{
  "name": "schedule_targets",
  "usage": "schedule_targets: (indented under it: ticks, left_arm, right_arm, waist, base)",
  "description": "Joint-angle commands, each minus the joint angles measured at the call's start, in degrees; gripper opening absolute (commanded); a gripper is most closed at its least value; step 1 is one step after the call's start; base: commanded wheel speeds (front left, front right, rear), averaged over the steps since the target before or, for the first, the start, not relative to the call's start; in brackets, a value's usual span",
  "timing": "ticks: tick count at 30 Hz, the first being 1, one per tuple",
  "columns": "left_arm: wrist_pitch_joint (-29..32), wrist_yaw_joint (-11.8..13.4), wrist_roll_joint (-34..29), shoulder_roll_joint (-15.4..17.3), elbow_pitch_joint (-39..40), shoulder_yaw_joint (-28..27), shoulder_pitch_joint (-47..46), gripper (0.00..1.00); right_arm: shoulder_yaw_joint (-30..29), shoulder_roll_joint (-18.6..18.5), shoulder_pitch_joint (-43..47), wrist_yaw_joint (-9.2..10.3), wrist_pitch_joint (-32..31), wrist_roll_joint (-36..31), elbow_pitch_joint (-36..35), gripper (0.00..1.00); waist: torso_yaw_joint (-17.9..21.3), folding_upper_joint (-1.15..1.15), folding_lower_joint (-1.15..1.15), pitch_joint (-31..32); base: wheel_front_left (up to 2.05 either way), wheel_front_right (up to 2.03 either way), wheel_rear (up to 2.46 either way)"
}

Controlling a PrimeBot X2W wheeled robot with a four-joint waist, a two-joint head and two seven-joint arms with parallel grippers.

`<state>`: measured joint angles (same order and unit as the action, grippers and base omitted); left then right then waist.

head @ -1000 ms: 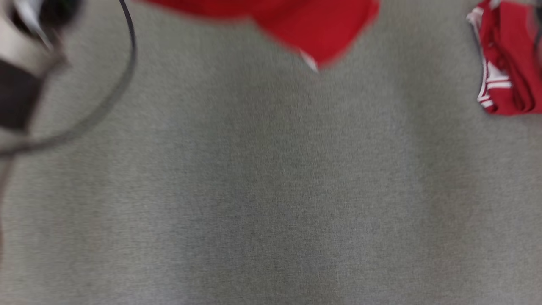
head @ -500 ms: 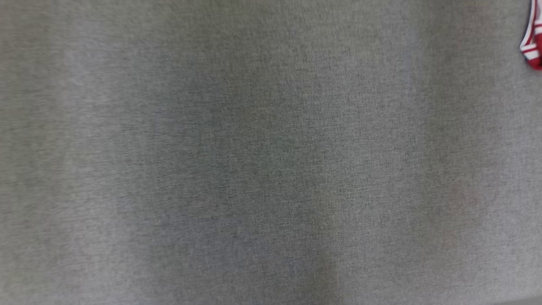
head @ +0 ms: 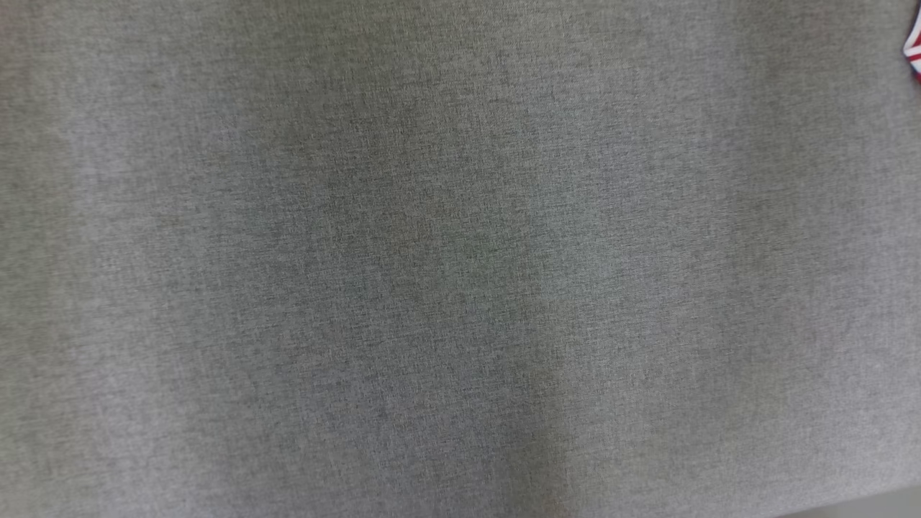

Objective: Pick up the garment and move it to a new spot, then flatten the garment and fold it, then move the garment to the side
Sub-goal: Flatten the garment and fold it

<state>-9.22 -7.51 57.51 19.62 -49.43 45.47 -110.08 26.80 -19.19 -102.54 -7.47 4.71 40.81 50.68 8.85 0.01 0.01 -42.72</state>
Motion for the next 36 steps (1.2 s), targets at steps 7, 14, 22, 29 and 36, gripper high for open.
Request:
schedule_targets:
  ticks: [7,14,22,29,36]
  left_arm:
    - [-4.9,0.1,2.4,2.7,5.9,2.8,12.2,0.0]
    - [-6.0,0.8,4.0,5.3,16.0,-0.9,29.9,0.0]
    - [-6.0,3.6,-0.4,4.2,29.9,-7.9,53.4,0.0]
    - [-6.0,5.3,-4.6,1.9,37.1,-12.4,72.2,0.0]
    - [-6.0,4.5,-10.3,-0.1,39.6,-11.8,84.7,0.0]
  right_arm:
    - [2.9,-1.4,11.1,-0.04,3.9,5.9,-4.5,0.0]
    - [6.8,-6.2,26.6,-0.04,5.9,9.9,-13.0,0.0]
    - [8.3,-10.5,45.9,-0.04,6.3,11.6,-22.3,0.0]
    - [5.5,-10.7,62.2,-0.04,6.1,12.2,-27.1,0.0]
    - [0.8,-10.8,77.8,-0.04,4.5,10.4,-31.3,0.0]
  waist:
    - [-0.1,-0.01,-0.01,4.5]
    - [-0.9,-0.01,-0.01,11.0]
    - [-2.3,-0.01,-0.01,18.1]
    - [-2.8,-0.01,-0.01,23.3]
    - [-3.8,-0.01,-0.01,28.2]
  base:
    - [0.0,0.0,0.0]
    - [0.0,0.0,0.0]
    - [0.0,0.0,0.0]
    - [0.0,0.0,0.0]
    - [0.0,0.0,0.0]
